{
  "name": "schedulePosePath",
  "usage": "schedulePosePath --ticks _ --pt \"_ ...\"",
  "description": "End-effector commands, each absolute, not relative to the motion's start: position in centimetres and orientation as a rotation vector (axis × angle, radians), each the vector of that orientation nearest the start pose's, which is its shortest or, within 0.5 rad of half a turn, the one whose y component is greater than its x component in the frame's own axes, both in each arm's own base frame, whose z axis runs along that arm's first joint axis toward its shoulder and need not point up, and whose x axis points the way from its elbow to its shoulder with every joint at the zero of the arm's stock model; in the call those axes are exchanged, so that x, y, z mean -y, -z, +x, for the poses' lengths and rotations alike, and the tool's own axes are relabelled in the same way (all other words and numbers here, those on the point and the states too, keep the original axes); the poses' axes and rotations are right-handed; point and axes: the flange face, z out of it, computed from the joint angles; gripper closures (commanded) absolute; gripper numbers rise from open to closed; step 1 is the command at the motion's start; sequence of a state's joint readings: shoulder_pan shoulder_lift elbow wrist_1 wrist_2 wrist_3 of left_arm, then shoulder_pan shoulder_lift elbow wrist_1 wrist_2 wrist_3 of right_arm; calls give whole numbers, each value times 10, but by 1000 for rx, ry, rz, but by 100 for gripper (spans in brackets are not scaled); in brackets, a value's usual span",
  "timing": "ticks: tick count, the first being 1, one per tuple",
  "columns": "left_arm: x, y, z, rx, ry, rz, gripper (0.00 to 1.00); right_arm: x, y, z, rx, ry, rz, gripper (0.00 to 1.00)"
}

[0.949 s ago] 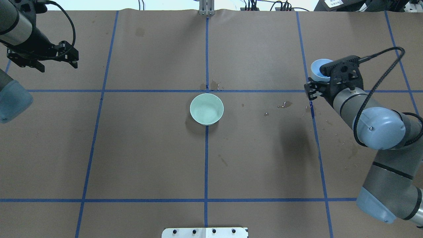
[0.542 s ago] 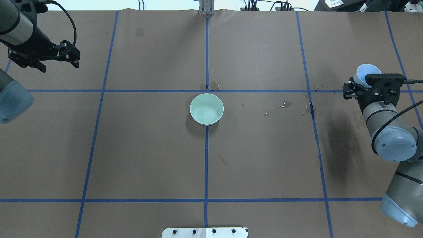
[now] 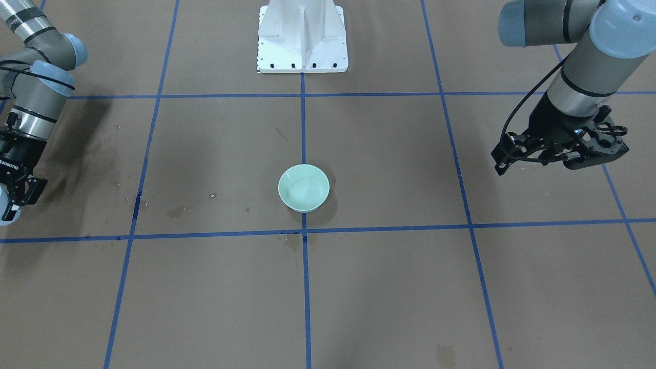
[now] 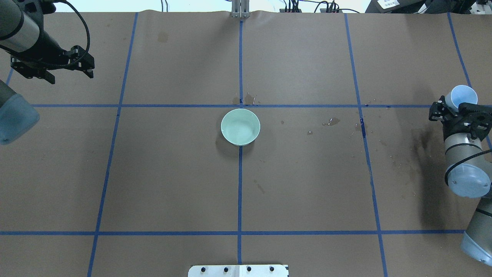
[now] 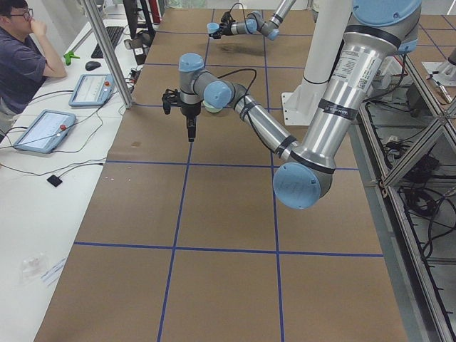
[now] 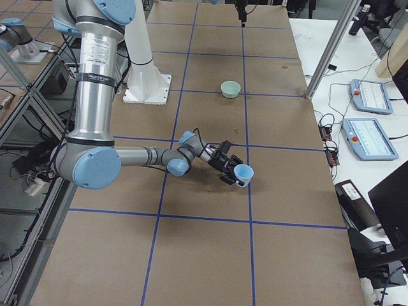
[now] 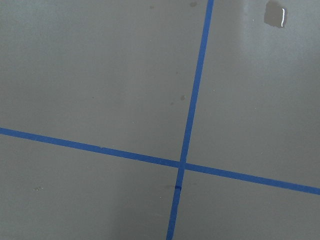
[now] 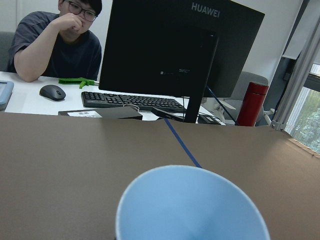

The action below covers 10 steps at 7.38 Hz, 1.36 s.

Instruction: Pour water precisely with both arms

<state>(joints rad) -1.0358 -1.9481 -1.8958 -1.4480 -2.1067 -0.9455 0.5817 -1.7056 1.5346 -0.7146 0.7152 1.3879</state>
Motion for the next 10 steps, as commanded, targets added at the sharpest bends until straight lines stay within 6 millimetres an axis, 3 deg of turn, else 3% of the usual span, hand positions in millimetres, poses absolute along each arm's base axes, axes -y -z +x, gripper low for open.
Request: schedulePosePath --ticks 1,4,9,10 --pt "546 -321 228 -767 236 66 0 412 -644 -265 336 -662 1025 100" --pt "546 -321 228 -767 234 67 0 385 -657 -270 365 -610 1016 100" --pt "547 -322 227 -765 236 68 0 369 -662 -280 371 -570 1025 100" --pt "546 -322 227 -766 236 67 0 367 -660 -282 378 -568 1025 83"
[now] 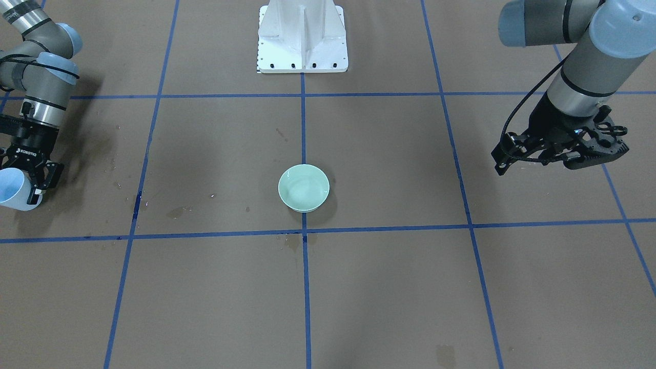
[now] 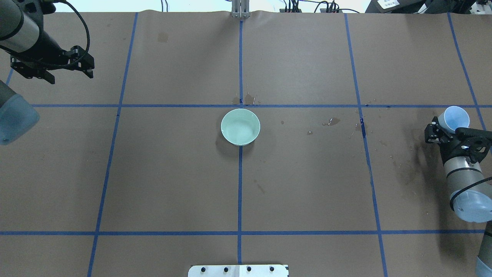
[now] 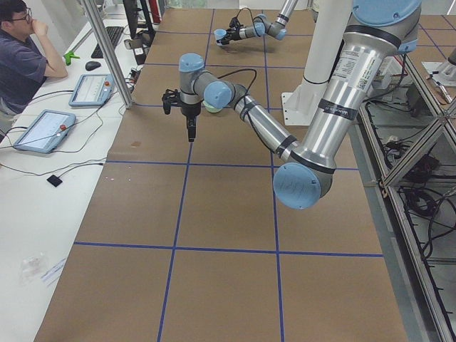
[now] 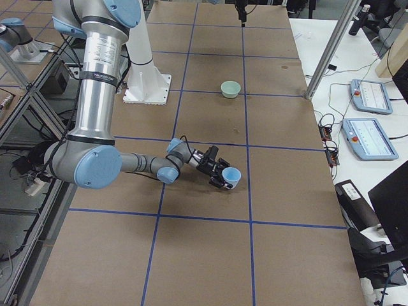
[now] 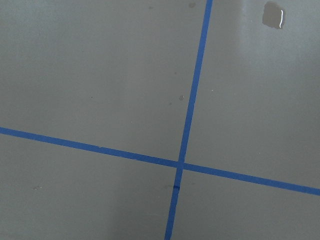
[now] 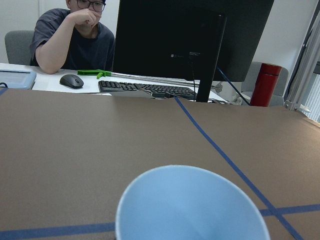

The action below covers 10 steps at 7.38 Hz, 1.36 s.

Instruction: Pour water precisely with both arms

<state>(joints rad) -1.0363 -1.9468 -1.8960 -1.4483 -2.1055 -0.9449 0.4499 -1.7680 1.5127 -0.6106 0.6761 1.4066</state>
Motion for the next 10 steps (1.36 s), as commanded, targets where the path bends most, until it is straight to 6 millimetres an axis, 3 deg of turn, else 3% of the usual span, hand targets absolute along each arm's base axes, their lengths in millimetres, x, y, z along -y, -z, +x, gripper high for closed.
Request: schedulePosePath --ticks 1,2,4,10 --pt "547 -322 227 -765 236 68 0 366 -660 -280 410 -580 1030 39" --pt "546 -322 227 -766 236 69 0 364 -673 -275 411 -587 1045 3" --pt "546 -322 227 -766 236 69 0 355 -706 -262 450 -599 1076 1" --pt "545 -321 226 -768 237 68 0 349 -701 -255 466 -549 1092 1"
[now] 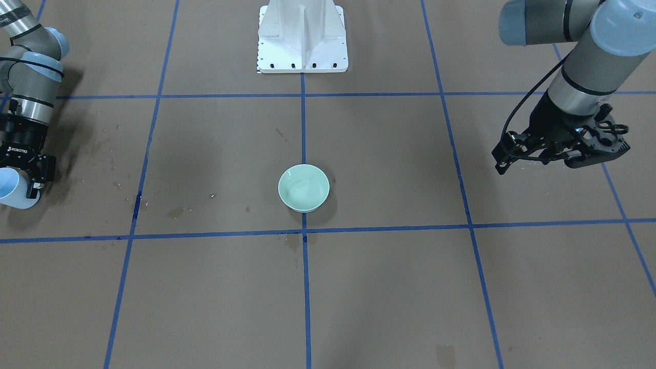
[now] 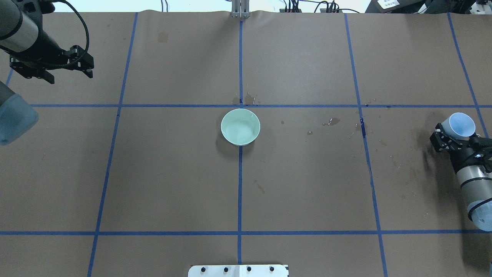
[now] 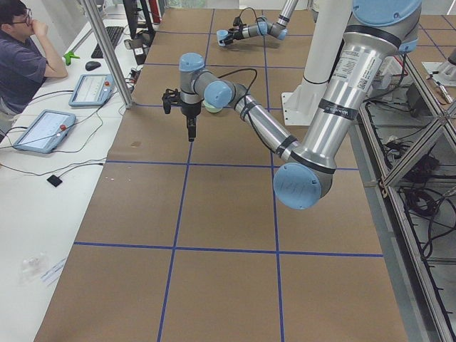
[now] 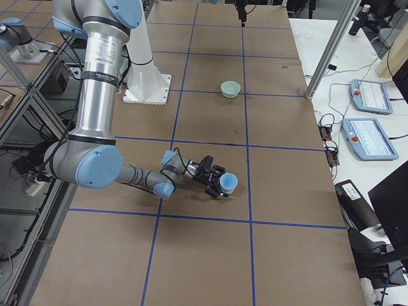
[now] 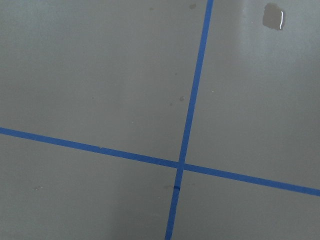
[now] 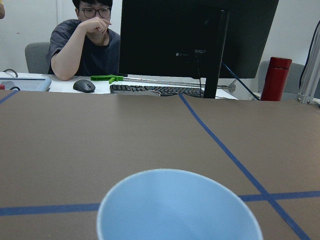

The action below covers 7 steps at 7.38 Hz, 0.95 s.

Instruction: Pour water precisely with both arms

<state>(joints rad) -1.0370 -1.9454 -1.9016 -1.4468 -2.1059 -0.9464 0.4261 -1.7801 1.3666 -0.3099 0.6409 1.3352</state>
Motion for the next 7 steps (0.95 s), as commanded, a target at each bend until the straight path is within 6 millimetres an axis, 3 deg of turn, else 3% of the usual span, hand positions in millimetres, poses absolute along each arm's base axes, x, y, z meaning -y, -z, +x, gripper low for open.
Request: schedulePosePath --ticks 1,7 --pt "545 -320 226 -769 236 69 0 348 -696 -256 476 -552 1094 1" --pt "545 -320 226 -769 237 69 0 331 -667 -226 505 -529 1096 1"
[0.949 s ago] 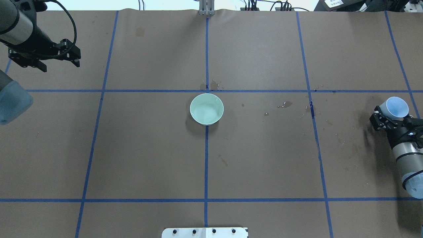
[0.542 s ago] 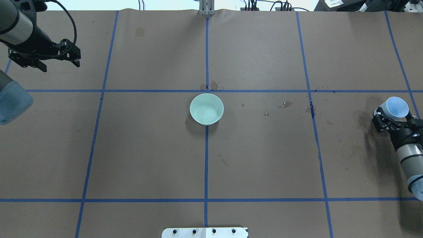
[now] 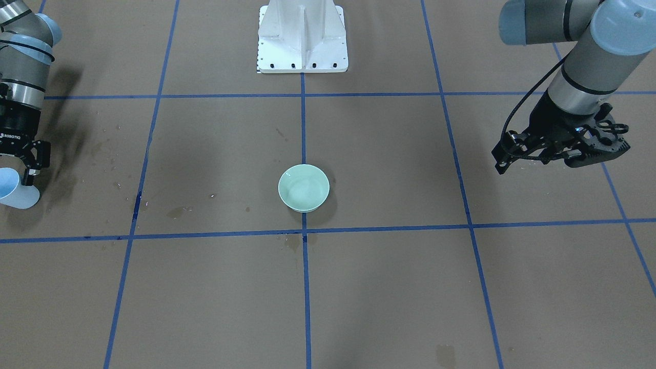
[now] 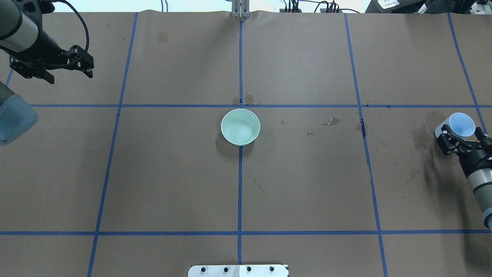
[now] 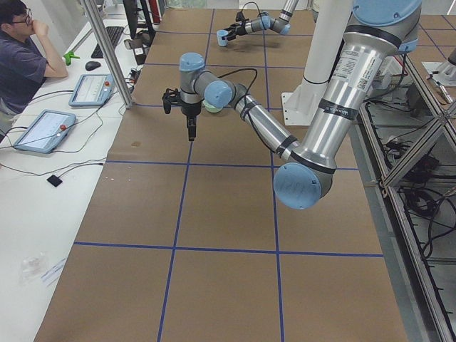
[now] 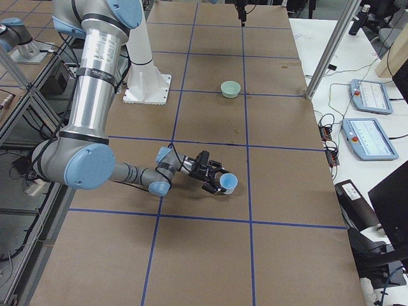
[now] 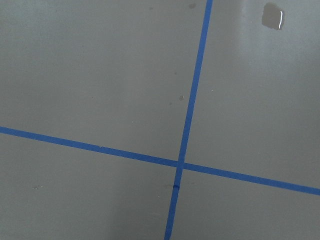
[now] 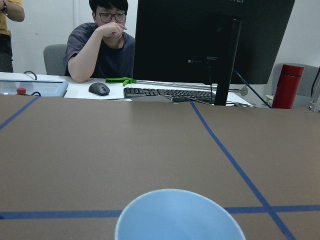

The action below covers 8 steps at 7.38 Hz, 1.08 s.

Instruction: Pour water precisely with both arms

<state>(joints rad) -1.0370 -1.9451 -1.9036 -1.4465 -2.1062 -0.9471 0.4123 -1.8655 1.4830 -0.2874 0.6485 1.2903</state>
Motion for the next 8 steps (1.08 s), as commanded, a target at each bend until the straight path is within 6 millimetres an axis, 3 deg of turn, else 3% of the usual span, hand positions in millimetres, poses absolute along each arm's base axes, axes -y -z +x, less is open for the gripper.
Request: schedulePosePath --ticks 1,3,4,5,6,7,8 --pt "545 -320 226 -770 237 68 0 328 -653 -221 501 -494 1106 1" --pt "544 -318 226 -774 234 68 0 328 -630 -218 497 -450 1129 1" --pt "543 -310 230 -785 221 84 0 326 -620 -209 503 -423 1118 1" --pt "541 -296 245 -797 197 90 0 339 -618 -189 496 -401 1077 1" --pt "533 -289 271 -805 203 63 0 363 -608 -156 510 -321 999 1" --pt "524 -270 297 -828 202 49 0 397 -607 -111 522 -252 896 1" --pt "516 -258 319 -837 213 52 0 441 -591 -81 536 -208 798 1"
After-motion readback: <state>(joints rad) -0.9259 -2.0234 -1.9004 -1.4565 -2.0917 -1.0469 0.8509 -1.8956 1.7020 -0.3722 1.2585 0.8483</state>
